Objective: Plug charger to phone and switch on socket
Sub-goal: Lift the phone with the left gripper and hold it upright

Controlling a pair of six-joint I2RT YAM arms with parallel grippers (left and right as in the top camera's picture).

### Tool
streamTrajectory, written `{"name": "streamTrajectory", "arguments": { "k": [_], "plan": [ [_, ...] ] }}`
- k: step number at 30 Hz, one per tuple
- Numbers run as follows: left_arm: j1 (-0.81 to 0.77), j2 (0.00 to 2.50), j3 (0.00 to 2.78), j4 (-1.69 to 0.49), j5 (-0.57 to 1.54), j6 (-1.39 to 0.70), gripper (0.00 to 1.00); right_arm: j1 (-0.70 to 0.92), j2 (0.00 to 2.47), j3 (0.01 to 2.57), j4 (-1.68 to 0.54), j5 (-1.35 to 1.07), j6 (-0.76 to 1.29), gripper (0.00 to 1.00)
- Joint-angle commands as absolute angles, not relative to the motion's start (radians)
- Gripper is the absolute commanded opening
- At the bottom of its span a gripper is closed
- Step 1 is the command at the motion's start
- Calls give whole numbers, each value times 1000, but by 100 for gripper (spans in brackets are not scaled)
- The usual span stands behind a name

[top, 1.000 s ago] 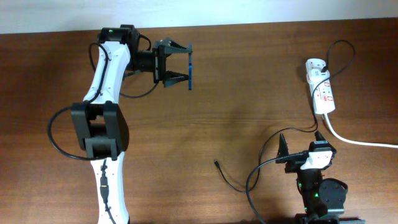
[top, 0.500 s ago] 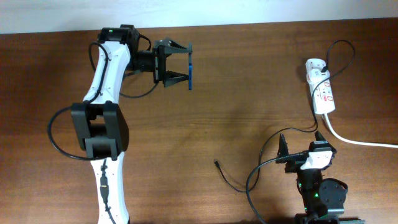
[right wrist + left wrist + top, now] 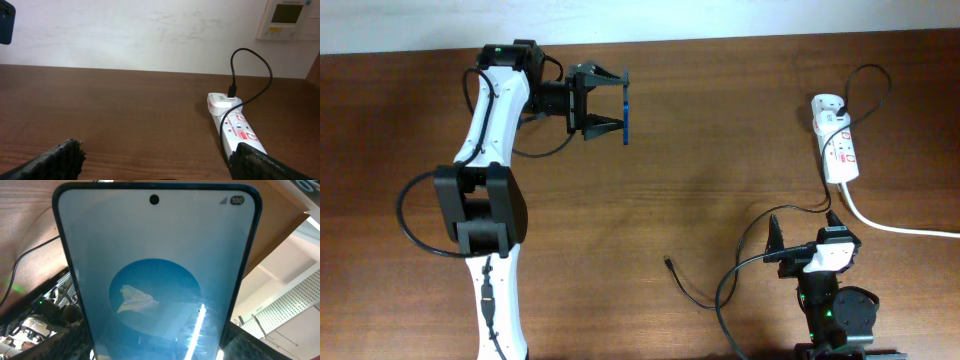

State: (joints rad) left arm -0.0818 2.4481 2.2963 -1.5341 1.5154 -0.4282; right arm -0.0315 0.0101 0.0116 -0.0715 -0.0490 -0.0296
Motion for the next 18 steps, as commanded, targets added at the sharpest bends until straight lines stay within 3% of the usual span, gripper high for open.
{"name": "streamTrajectory", "arguments": {
  "k": [1,18],
  "plan": [
    [-75,2446,2323,-1539,1574,-433,79,-25,4,6,-76,-48,-26,98],
    [-75,2446,2323,-1550,1574,-433,80,-25,4,6,-76,-48,-26,98]
  ]
}}
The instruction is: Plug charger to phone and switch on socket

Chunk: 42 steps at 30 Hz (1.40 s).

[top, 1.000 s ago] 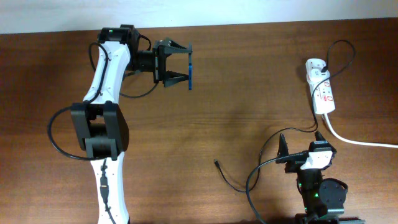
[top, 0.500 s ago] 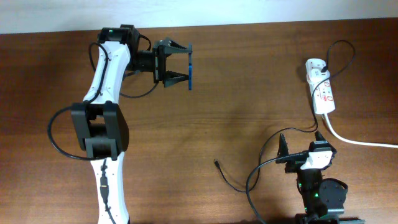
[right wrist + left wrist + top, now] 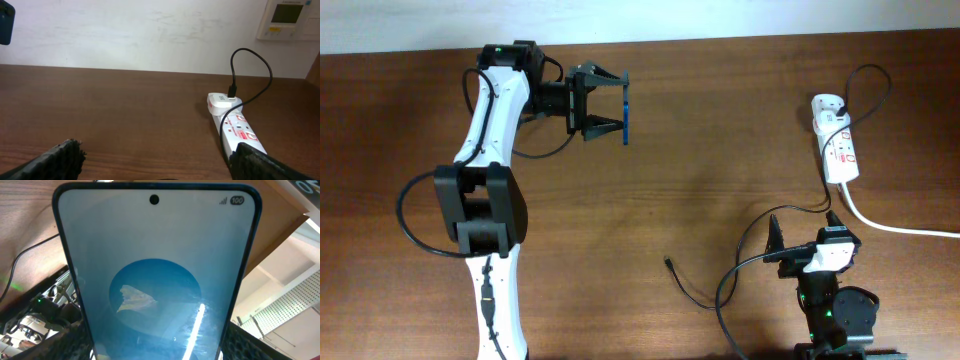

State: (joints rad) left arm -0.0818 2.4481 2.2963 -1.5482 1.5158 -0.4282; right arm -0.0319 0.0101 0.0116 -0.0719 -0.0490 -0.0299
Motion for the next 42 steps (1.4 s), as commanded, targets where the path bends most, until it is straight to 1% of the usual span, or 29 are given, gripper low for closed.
{"name": "streamTrajectory", "arguments": {
  "k": [1,10,11,12,14,16,18,19,20,21,22,23,24,25,26,27,28,29,31,32,33,34,35,36,37,38,40,41,42],
  "plan": [
    [-75,2446,2323,-1550,1574,-433,80,-25,4,6,-76,-48,-26,98],
    [-75,2446,2323,-1550,1574,-433,81,-26,3,6,-62,-31,-39,98],
    [-75,2446,2323,-1550,1574,-433,81,-25,3,6,28,-80,-5,98],
    [-75,2446,2323,-1550,1574,-433,80,-25,3,6,80,-180,64,98],
    [-75,2446,2323,-1550,1574,-433,80,-25,3,6,155,-485,247,98],
    [-75,2446,2323,-1550,1574,-432,80,-25,3,6,282,-542,354,98],
    [-76,2446,2323,-1550,1574,-433,80,-25,4,46,456,-575,387,98],
    [-76,2446,2323,-1550,1574,-433,80,-26,16,125,387,-584,376,98],
    [-75,2446,2323,-1550,1574,-433,81,-27,93,326,91,-572,242,98],
    [-75,2446,2323,-1550,1574,-433,80,-27,177,458,-110,-522,172,99],
    [-75,2446,2323,-1550,1574,-433,80,-27,273,561,-256,-472,142,98],
    [-75,2446,2323,-1550,1574,-433,81,-27,459,742,-456,-445,131,98],
    [-75,2446,2323,-1551,1574,-433,80,-26,583,853,-534,-495,131,98],
    [-75,2446,2323,-1551,1574,-433,80,-26,705,935,-548,-619,164,98],
    [-75,2446,2323,-1551,1574,-433,80,-26,772,967,-500,-702,235,98],
    [-75,2446,2323,-1551,1574,-433,80,-16,858,1021,-492,-803,263,98],
    [-75,2446,2323,-1550,1574,-433,81,17,923,1079,-551,-785,253,98],
    [-75,2446,2323,-1550,1574,-433,81,155,1057,1232,-732,-565,195,98],
    [-75,2446,2323,-1550,1574,-433,81,432,1280,1505,-988,-28,276,98],
    [-75,2446,2323,-1550,1574,-433,81,539,1379,1613,-1043,95,284,98],
    [-75,2446,2323,-1550,1574,-433,81,665,1515,1740,-1085,265,348,98],
    [-75,2446,2323,-1551,1574,-433,81,749,1633,1845,-1088,376,408,98],
    [-75,2446,2323,-1551,1574,-433,81,792,1708,1906,-1064,383,410,98],
    [-75,2446,2323,-1556,1574,-433,81,819,1776,1930,-1000,413,463,99],
    [-75,2446,2323,-1576,1574,-433,82,818,1795,1930,-969,425,518,94],
    [-75,2446,2323,-1584,1574,-433,82,818,1801,1930,-935,423,513,93],
    [-75,2446,2323,-1585,1574,-433,82,820,1820,1930,-904,428,514,86],
    [-75,2446,2323,-1593,1574,-433,82,820,1844,1929,-906,485,514,81],
    [-75,2446,2323,-1593,1574,-433,82,820,1855,1929,-904,513,514,79]
  ]
}}
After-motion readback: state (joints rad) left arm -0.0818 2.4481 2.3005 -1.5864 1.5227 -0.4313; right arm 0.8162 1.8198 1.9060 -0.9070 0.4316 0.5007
